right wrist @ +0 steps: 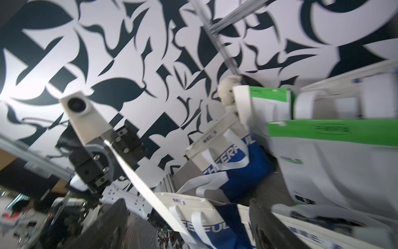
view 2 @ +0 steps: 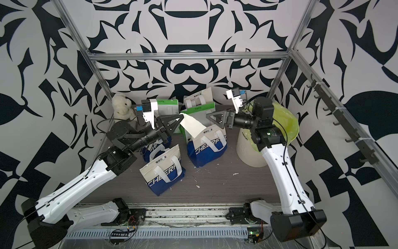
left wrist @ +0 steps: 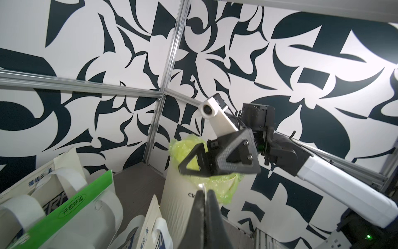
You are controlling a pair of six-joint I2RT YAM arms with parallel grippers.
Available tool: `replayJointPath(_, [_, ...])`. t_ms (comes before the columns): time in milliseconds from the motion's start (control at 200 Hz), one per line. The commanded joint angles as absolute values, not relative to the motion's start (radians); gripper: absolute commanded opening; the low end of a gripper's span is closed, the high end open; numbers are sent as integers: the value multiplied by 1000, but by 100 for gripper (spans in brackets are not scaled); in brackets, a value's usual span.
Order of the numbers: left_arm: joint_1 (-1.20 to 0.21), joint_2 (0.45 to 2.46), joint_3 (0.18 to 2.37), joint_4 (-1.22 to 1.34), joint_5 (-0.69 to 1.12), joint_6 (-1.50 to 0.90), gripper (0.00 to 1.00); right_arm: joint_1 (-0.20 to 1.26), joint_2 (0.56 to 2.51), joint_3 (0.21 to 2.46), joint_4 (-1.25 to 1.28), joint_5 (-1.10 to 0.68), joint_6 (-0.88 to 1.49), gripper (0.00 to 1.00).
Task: Shred takeout receipts and throw away
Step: Shred the takeout receipt.
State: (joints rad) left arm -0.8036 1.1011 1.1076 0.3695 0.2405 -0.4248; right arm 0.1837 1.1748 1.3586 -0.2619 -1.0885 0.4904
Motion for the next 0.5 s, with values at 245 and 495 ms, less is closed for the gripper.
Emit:
replayJointPath(245, [-804, 1108, 1088, 512, 248, -547, 0, 324, 1160, 1357, -163, -1091, 415, 81])
replayJointPath(495, [-804, 1113, 1082, 529, 238, -563, 0, 351, 1164, 1352, -130, -1084, 478, 32])
